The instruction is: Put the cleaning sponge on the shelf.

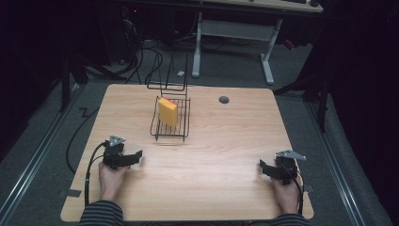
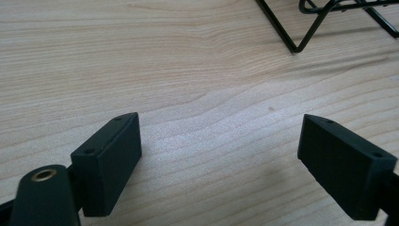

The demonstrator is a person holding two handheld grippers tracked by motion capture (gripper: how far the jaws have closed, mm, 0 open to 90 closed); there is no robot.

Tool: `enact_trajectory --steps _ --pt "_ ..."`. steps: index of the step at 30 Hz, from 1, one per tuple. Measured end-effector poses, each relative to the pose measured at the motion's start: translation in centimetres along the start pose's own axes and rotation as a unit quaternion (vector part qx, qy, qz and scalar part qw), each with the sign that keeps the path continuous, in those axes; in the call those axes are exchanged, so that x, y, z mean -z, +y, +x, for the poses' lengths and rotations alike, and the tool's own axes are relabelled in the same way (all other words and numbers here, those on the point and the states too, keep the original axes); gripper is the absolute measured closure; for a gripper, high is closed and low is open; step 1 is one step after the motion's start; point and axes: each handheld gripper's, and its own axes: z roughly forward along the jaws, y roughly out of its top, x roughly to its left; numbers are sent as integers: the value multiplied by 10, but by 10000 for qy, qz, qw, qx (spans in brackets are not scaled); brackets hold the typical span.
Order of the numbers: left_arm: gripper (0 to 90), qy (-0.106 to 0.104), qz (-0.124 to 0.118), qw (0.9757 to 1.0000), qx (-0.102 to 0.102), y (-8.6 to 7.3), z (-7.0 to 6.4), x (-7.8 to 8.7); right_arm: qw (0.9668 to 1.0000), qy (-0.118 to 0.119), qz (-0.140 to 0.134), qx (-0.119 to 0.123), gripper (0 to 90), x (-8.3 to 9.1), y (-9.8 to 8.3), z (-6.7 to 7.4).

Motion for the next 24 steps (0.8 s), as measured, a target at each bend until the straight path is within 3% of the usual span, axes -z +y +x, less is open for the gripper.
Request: enact_trajectory --steps 14,24 --pt "155 387 92 9986 -347 -1 -5 -4 10000 -1 1 0 257 0 0 0" --pt "154 362 90 9987 -338 -1 -4 -4 10000 0 1 2 257 0 0 0"
